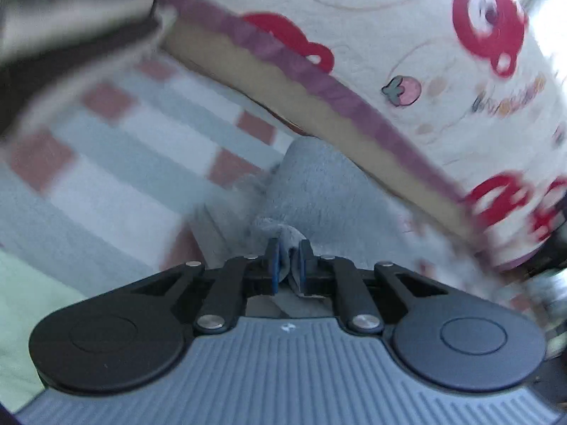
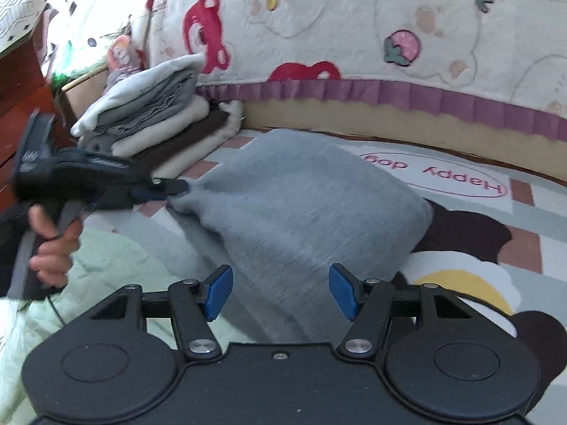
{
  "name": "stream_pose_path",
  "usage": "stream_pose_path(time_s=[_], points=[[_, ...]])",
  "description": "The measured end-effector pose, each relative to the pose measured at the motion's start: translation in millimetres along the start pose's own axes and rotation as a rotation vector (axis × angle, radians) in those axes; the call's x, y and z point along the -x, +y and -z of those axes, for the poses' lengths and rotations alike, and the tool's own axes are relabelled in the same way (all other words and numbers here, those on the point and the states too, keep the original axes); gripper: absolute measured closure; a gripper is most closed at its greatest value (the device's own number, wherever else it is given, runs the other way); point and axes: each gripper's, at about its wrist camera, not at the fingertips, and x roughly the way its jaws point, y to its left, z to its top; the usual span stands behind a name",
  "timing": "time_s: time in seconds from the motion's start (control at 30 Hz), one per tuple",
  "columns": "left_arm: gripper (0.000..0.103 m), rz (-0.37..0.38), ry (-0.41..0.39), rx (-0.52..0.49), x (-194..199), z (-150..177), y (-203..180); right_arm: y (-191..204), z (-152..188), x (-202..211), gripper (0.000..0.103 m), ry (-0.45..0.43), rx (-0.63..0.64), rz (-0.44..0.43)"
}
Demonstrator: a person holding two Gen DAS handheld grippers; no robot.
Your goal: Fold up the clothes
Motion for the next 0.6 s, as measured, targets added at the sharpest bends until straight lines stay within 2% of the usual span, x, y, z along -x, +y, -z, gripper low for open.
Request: stream_pose_path(time_s=[0.07,0.1,0.23,0.27,0.3,0.37,0.4,0.43,0.47,0.5,0.53,0.6], points=[[0.094,-0.085,-0.006,-0.152,1.5,2.5,-23.7,9.1,-6.1,-1.8,0.038,-0.028,0.05,-0.012],[0.094,-0.109,-0.002,-0.179,-0.4,4.7,-29.2,13.0,-9.6,-2.6,0.039,-0.042,0.071,-0.019],[0.094,-0.122,0.029,-0.101,-9.4,10.0,-15.4,21.5,-20.9,-18.1,0.039,-0.068,0.125,-0.005],[0.093,-0.118,0.031,-0.08,-9.9,10.9,-10.5,21.7,-21.3,-25.7,0.04,-0.052,0.126,-0.006],[0.093,-0.113,0.033,-0.059,-10.5,11.8,-5.5,20.0,-17.7,-36.9,0.055,0.002,0.102,-0.035],[0.093,-0.125,0.051,-0.044,-14.5,13.8,2.6,16.4,-5.9,-57.0,0.056,0.111,0.038,-0.119],[0.093,-0.132,0.058,-0.038,-16.2,16.0,6.7,16.8,1.3,-60.3,0.056,0.124,0.015,-0.156],[0.093,-0.132,0.057,-0.037,-16.0,17.8,9.6,17.3,8.4,-63.7,0.061,0.137,-0.007,-0.193],[0.093,-0.131,0.053,-0.037,-15.4,19.5,12.2,17.3,14.8,-68.5,0.069,0.165,-0.032,-0.205],[0.092,-0.128,0.045,-0.048,-13.2,19.2,11.0,17.0,20.5,-74.5,0.083,0.204,-0.06,-0.2],[0.092,-0.123,0.035,-0.062,-10.8,18.3,8.7,17.0,23.2,-75.0,0.075,0.217,-0.066,-0.195],[0.092,-0.125,0.013,-0.099,-4.8,16.1,2.5,17.3,24.2,-68.1,0.075,0.206,-0.047,-0.185]])
